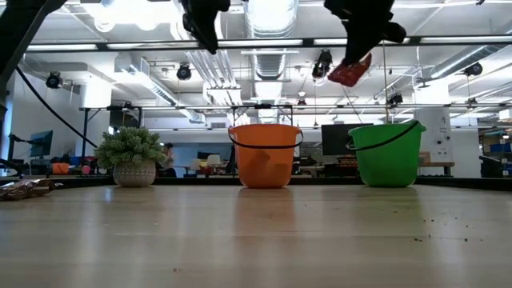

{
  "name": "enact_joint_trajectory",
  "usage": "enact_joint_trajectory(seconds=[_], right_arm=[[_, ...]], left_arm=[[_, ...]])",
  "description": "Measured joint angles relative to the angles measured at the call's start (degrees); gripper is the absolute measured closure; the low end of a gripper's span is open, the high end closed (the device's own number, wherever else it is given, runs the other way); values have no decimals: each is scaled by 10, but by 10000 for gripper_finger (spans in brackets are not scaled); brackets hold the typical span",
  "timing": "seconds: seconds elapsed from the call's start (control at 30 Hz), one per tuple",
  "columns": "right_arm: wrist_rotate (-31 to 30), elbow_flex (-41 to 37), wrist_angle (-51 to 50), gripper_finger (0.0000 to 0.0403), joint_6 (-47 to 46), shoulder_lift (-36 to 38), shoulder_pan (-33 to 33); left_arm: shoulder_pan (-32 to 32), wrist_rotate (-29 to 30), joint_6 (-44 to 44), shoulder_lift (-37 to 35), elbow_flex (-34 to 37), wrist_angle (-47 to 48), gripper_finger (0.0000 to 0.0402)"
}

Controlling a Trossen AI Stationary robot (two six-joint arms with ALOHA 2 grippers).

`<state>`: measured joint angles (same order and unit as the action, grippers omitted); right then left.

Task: Organize candy in baskets
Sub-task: Put the red candy into the green bucket, then put the brown chocolate bar into the black bucket

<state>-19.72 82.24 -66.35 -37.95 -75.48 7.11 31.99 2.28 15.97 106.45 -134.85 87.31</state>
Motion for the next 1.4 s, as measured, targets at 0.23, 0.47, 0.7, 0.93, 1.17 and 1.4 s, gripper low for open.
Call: enact_joint_trajectory(seconds=[0.23, 0.47, 0.7, 0.93, 1.17, 1.4], right_arm=[[-19, 0, -39, 394, 71, 28, 98], [-21, 0, -42, 394, 164, 30, 209], [-27, -7, -41, 394, 234, 30, 310], [20, -25, -39, 392, 286, 29, 377], [18, -36, -33, 351, 316, 29, 395], [17, -35, -14, 298, 327, 29, 394]], left_arm=[[0, 1, 0, 0, 0, -56, 240], [0, 2, -20, 3, 0, -63, 240], [0, 28, -19, 30, 0, -5, 240], [0, 32, -5, 58, 0, 18, 239], [0, 32, -5, 64, 0, 27, 219], [0, 32, -15, 64, 0, 27, 205]])
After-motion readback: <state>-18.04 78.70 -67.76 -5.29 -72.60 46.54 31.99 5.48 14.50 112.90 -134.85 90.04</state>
